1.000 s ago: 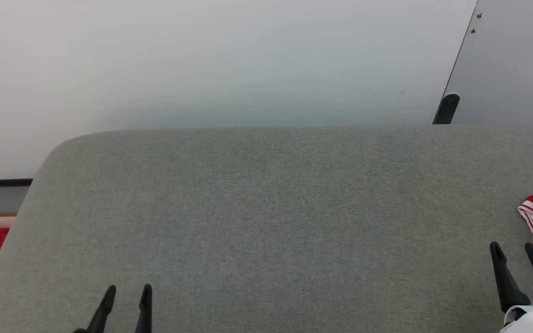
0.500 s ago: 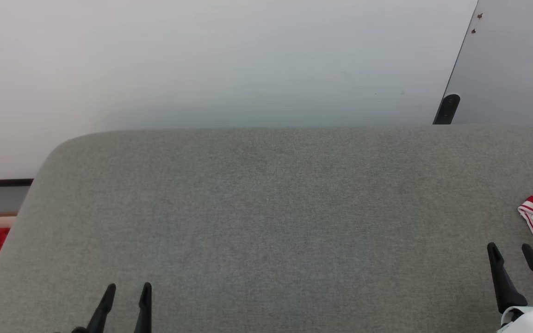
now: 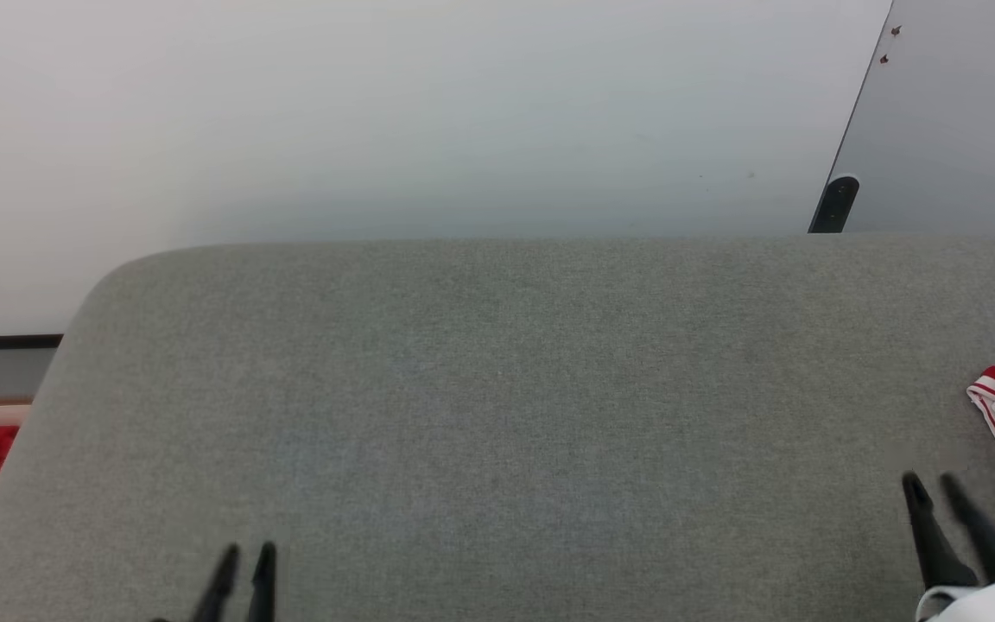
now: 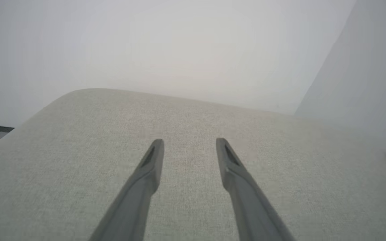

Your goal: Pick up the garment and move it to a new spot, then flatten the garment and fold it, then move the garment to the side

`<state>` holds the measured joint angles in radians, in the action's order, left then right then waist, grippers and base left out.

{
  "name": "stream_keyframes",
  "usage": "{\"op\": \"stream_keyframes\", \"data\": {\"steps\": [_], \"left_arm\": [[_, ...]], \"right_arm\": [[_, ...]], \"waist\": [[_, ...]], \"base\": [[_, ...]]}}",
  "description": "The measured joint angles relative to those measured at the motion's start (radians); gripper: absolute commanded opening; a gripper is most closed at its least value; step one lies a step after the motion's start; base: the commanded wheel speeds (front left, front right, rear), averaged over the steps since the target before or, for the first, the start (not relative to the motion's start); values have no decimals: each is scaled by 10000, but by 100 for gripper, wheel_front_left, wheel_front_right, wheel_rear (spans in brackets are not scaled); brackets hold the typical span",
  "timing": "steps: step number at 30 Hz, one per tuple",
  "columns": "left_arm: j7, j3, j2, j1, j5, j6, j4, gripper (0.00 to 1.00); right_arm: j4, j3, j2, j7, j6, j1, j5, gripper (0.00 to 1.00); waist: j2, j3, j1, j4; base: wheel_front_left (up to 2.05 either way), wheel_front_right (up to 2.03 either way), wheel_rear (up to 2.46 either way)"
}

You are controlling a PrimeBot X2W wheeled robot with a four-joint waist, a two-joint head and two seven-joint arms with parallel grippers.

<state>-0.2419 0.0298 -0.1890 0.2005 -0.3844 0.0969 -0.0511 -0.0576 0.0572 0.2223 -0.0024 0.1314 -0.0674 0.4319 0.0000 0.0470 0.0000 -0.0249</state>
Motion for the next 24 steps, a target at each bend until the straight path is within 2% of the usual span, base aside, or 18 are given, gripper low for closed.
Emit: {"op": "stream_keyframes", "data": {"steps": [3, 24], "left_arm": [[69, 40, 121, 108, -67, 0, -265, 0], [989, -326, 458, -622, -3275, 42, -717, 0]], "right_arm": [[-276, -31, -153, 29, 2, -148, 54, 0], [-698, 79, -558, 311, 0, 198, 3152, 0]], "waist": [[1, -4, 0, 3], [0, -88, 0, 44]], "base": [[0, 0, 0], [0, 0, 0]]}}
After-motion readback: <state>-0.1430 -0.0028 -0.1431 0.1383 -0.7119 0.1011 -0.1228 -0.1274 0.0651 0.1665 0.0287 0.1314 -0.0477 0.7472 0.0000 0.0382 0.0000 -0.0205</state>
